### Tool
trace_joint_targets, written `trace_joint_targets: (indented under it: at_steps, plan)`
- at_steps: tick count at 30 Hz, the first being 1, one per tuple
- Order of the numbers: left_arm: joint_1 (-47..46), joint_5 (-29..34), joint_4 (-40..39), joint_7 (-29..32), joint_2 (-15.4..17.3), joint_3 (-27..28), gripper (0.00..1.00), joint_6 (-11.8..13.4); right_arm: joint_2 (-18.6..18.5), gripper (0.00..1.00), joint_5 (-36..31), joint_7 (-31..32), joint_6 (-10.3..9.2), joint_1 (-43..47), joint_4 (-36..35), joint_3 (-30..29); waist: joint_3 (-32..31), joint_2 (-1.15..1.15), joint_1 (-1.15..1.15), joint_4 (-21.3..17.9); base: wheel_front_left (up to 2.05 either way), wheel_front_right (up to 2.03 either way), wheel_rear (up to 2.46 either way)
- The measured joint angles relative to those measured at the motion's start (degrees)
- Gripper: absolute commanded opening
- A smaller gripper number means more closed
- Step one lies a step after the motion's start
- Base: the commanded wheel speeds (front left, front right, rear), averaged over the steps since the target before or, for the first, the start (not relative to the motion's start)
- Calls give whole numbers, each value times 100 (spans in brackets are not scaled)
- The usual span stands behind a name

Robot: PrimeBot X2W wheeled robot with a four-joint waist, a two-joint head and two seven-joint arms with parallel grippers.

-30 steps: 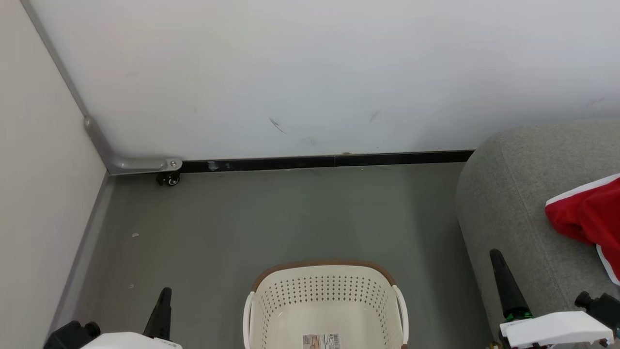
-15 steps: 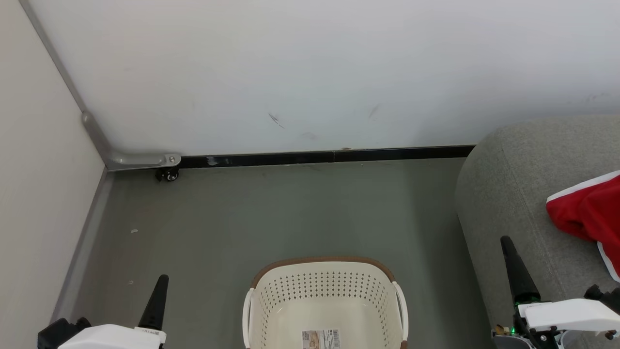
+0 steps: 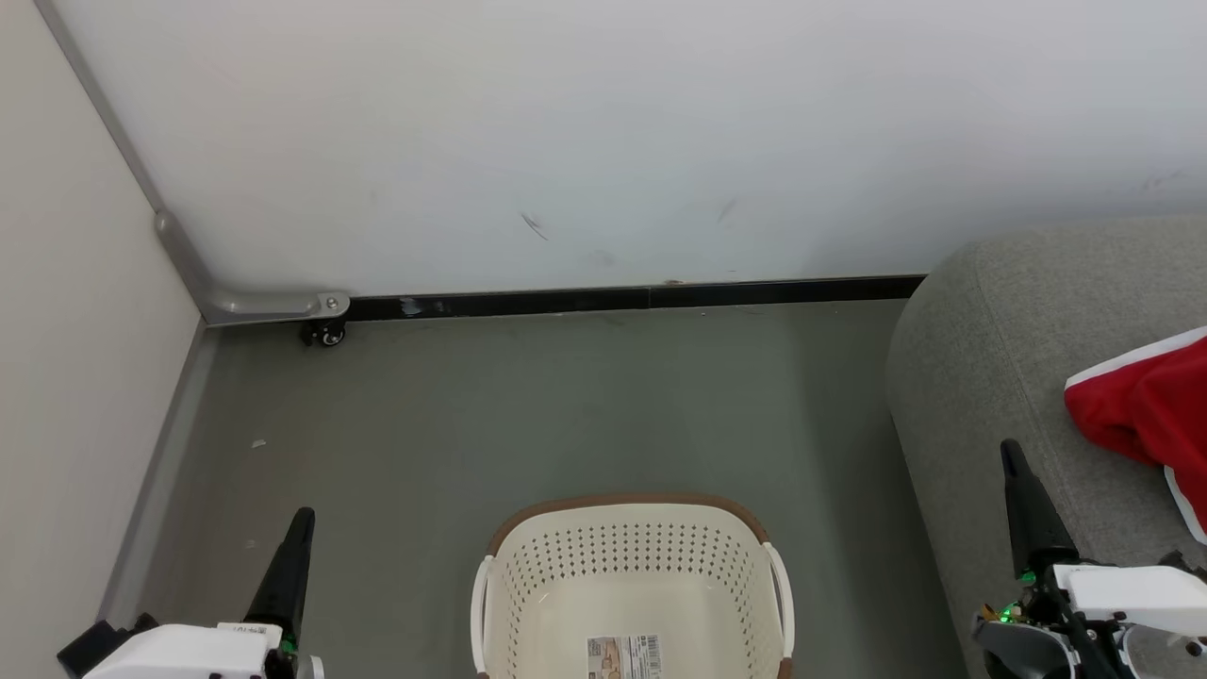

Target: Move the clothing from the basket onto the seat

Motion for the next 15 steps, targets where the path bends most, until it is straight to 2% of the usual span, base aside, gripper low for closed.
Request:
trace_joint_targets:
  at_steps: [8,15]
  plan:
    - [-119,-630,58,145,-76,193,0,-246,-42,0,667,33,0,-112,56,-92,31,0,0,-5,0,0,0]
    - [-127,-680,104,167,-105,227,0,-293,-63,0,755,37,0,-120,76,-115,31,0,0,-6,0,0,0]
